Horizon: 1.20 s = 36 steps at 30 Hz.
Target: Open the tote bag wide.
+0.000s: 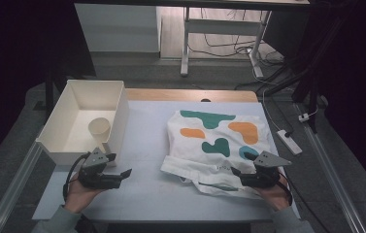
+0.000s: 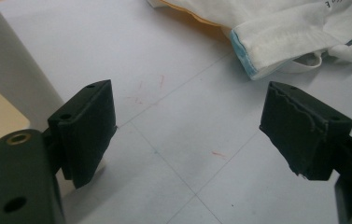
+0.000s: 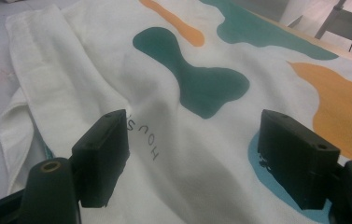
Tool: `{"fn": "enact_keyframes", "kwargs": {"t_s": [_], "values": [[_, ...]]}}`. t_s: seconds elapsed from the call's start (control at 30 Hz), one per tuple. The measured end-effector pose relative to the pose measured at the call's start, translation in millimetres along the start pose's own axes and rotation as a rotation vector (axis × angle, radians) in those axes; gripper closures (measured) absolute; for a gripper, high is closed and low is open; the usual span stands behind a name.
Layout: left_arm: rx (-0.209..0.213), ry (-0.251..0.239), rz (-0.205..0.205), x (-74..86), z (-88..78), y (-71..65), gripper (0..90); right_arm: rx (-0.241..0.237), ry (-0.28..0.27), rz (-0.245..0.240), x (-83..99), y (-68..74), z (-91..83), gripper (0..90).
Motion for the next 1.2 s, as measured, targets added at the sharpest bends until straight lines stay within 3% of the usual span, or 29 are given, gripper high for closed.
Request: {"fn": "enact_keyframes", "kwargs": {"t_s": [0.5, 1.2], "values": [[0.002, 0.002, 0.008, 0.0, -0.4, -2.0, 18.5, -0.004, 0.007, -0.006, 2.0, 2.1, 2.3, 25.5], [0.06, 0.028, 0.105, -5.4, 7.3, -36.3, 19.2, -0.01, 0.011, -0.01, 2.2, 4.1, 3.8, 25.5]]}}
Point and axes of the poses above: each handheld gripper's, and its own axes: z roughly forward along the jaws, x roughly out of its underside, y roughly to its left, the point moved 9 cm from there along z, roughly forward along the jaws, and after that the axes turned 3 degrees about -z, right-handed, at the moved point
